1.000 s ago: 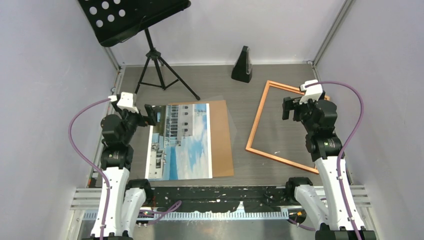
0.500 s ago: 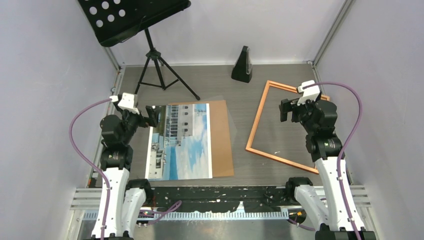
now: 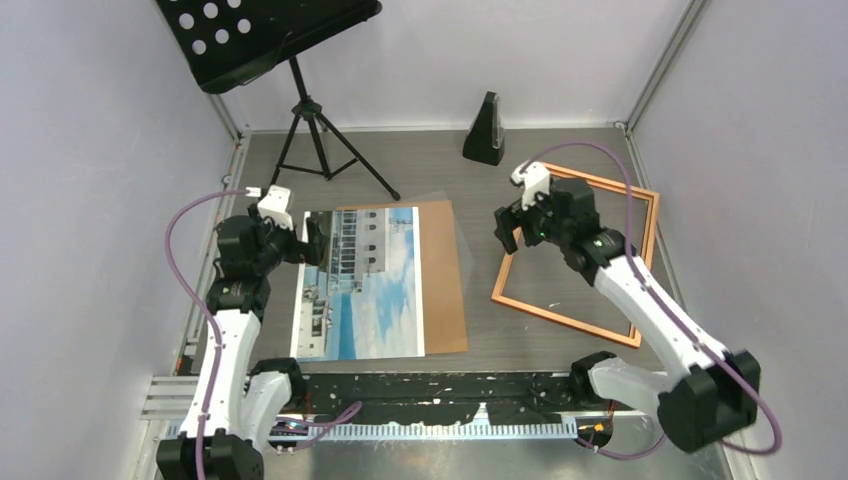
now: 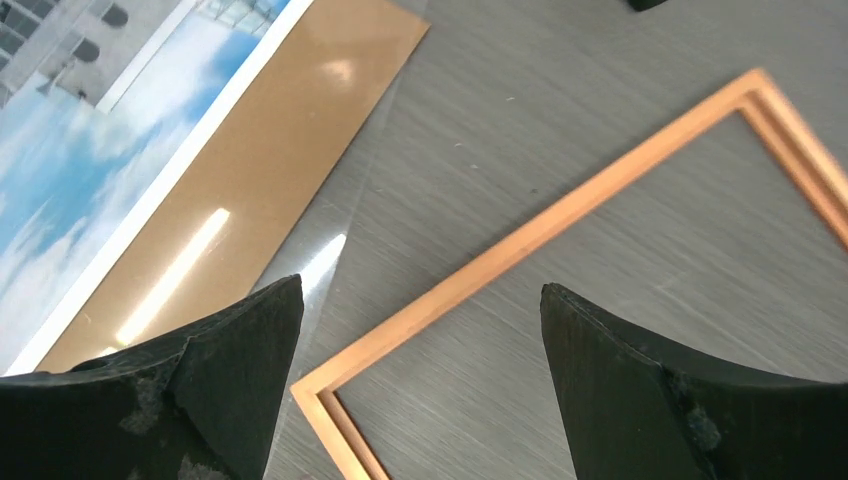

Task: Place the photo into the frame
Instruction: Pick up the photo frame item at the center of the board.

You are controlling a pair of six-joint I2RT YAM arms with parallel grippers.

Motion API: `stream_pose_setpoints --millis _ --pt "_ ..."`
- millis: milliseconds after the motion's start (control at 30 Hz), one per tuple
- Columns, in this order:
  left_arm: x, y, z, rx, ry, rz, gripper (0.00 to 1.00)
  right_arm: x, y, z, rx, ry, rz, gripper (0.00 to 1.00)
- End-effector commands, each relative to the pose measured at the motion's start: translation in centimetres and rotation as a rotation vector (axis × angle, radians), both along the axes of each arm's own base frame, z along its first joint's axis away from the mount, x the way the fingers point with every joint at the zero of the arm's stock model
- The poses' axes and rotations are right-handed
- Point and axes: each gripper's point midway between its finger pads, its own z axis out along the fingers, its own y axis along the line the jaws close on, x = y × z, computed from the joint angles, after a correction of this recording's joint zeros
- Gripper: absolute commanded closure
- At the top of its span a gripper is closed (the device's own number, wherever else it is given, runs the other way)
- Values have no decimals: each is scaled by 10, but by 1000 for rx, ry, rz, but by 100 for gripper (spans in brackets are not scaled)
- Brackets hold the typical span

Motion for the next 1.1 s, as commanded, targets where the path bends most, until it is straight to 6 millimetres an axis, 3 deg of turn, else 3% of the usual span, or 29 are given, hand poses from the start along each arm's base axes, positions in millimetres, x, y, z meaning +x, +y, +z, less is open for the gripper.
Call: stream_pose_setpoints --millis 0,167,333,667,1067 --pt "-2 -12 -13 -50 103 -49 1 15 43 -9 42 67 96 5" --pt "-1 -27 -40 -134 313 -53 1 26 73 -46 104 228 150 5" --pt "-6 -52 -71 -197 520 -71 1 33 88 -75 120 333 186 2" --pt "-22 -80 -119 -261 814 -77 1 44 93 -121 198 542 188 1" --pt "-30 -90 -136 -326 880 -51 1 38 92 -158 238 681 191 3"
